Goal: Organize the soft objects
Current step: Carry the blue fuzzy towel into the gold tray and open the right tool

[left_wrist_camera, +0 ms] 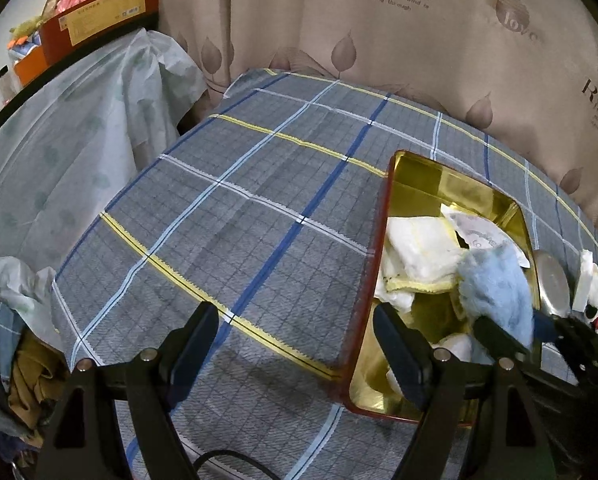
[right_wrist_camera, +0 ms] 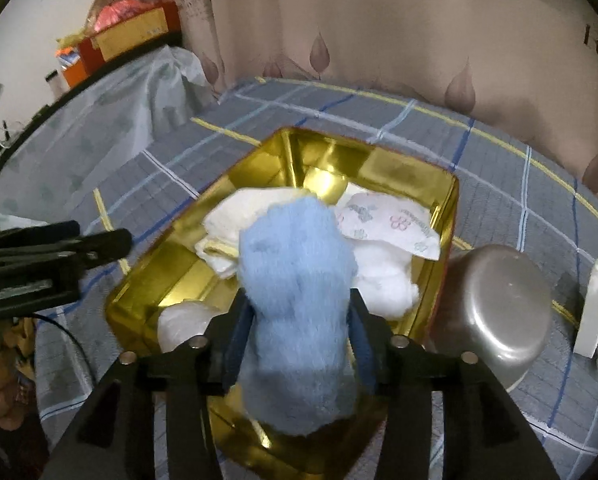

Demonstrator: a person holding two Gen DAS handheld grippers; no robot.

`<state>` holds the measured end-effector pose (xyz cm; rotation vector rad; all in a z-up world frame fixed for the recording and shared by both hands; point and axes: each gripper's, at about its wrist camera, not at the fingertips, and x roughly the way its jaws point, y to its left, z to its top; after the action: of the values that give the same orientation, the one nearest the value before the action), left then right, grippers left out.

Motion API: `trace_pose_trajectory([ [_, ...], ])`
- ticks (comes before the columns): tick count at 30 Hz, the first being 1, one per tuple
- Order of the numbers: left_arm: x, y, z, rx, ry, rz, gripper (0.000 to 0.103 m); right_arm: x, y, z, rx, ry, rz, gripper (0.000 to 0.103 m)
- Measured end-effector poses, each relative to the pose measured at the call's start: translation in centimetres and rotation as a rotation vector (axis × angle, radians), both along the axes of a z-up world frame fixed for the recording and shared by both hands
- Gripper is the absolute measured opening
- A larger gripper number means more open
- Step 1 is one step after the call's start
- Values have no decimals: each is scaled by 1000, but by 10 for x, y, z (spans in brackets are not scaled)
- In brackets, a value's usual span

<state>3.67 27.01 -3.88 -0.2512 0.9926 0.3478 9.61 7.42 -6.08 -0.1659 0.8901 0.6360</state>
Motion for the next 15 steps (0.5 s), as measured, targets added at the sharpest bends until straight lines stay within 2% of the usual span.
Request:
trace_pose_trajectory([
  [3,1,-1,-1,0,2,0,82,-7,-10,11,15,-27,1,56],
  [9,0,-5,-2,8,3,-12,82,-21,-45,35,71,-75,-34,58],
  [15,0,-11,-1,24,0,-20,82,-21,-99,49,67,-130,-153,58],
])
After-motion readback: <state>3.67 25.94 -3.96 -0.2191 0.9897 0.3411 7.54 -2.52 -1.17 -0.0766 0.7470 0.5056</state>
